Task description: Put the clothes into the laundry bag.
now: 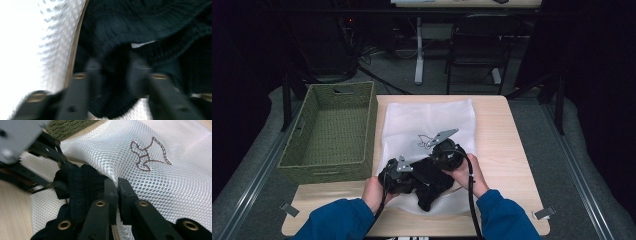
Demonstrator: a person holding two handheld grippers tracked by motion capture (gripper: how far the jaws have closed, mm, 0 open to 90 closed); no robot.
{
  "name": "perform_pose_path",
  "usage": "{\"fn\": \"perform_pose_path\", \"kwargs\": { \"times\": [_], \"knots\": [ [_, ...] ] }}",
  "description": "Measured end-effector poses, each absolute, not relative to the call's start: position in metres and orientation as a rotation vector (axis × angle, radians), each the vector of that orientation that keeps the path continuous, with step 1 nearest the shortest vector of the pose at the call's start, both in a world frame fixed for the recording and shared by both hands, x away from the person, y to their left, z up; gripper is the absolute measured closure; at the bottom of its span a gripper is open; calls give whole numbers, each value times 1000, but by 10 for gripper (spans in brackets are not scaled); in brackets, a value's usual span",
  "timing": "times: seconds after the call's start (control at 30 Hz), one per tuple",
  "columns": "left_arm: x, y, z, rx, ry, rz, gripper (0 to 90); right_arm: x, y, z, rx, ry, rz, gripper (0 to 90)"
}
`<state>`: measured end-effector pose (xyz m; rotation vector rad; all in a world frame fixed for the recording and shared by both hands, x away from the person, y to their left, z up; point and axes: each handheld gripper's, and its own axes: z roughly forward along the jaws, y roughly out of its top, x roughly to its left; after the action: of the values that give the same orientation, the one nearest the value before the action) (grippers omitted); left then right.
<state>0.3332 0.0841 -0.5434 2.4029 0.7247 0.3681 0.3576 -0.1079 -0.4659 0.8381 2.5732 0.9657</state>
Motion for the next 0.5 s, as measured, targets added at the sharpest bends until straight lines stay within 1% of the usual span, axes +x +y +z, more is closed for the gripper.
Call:
{"fn": "perform_pose_path", "kwargs": {
  "times": [0.03,0.2,0.23,0.3,0.33,0.37,0.5],
  "knots": [
    [334,82,-544,2420,704,395,847,358,-109,-466,839,2575,971,870],
    [347,72,-543,2424,666,541,862,357,-110,-463,844,2574,1002,871],
    [350,71,-543,2415,675,544,861,357,-110,-462,844,2570,1001,871],
    [352,72,-544,2420,687,505,854,357,-111,-462,849,2567,999,871],
    [351,72,-545,2430,681,481,840,358,-111,-463,856,2570,991,871],
    [350,73,-545,2436,677,471,781,359,-111,-465,861,2574,985,871],
    [343,80,-536,2448,651,413,612,360,-112,-468,878,2578,971,871]
  ]
}}
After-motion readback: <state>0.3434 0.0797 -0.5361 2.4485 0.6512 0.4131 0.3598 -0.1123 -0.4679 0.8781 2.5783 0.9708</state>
